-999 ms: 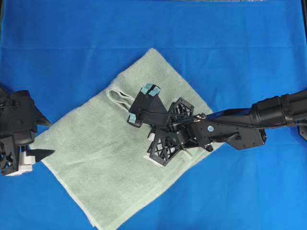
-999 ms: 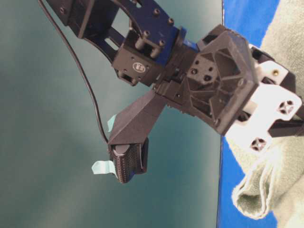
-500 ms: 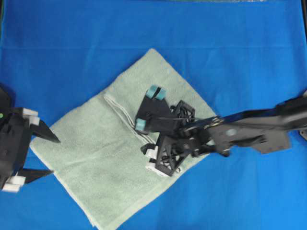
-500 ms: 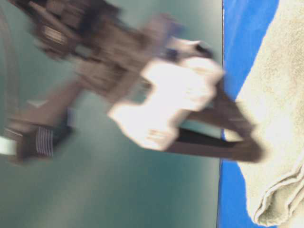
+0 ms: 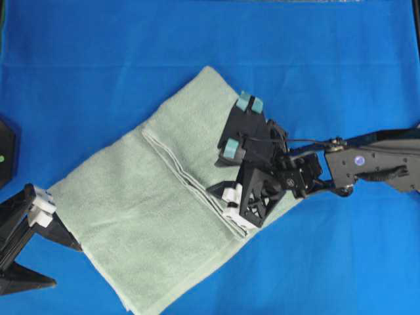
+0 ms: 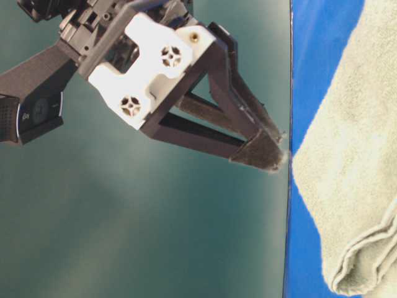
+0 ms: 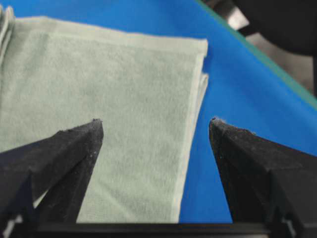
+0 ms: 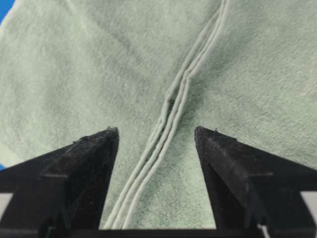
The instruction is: Fold a bath towel.
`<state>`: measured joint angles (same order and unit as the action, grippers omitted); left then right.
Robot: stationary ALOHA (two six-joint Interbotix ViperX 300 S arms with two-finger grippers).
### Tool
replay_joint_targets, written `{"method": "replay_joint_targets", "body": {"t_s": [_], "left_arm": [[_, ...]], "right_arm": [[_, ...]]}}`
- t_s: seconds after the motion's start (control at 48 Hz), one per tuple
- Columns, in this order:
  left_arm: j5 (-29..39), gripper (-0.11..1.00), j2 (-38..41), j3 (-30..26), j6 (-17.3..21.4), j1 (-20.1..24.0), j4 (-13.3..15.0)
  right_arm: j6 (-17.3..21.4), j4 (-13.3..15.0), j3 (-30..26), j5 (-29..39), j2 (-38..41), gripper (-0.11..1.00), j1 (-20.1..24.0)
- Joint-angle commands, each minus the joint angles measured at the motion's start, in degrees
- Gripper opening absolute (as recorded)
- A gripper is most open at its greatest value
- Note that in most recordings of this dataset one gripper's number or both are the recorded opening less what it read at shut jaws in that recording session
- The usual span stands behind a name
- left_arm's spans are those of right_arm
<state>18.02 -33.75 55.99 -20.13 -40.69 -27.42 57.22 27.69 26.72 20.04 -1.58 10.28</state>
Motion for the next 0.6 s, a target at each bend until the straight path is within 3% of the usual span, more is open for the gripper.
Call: {"method": "replay_joint_targets", "body": {"t_s": [0.0,0.312,0.583], "left_arm": [[1.14,0.81,4.22,-2.46,-0.09,0.18,0.0],[5.36,0.81,29.27,-11.07,-0.18,1.23,0.09],[6.33,0.81,35.51,-11.25,-0.35,1.49,0.35]], "right_arm": [[0.09,0.35,-0.53,-0.09,-1.49,0.64,-0.35],[0.09,0.44,-0.18,2.55,-1.49,0.64,-0.44],[0.09,0.44,0.26,2.55,-1.58,0.64,-0.35]]}}
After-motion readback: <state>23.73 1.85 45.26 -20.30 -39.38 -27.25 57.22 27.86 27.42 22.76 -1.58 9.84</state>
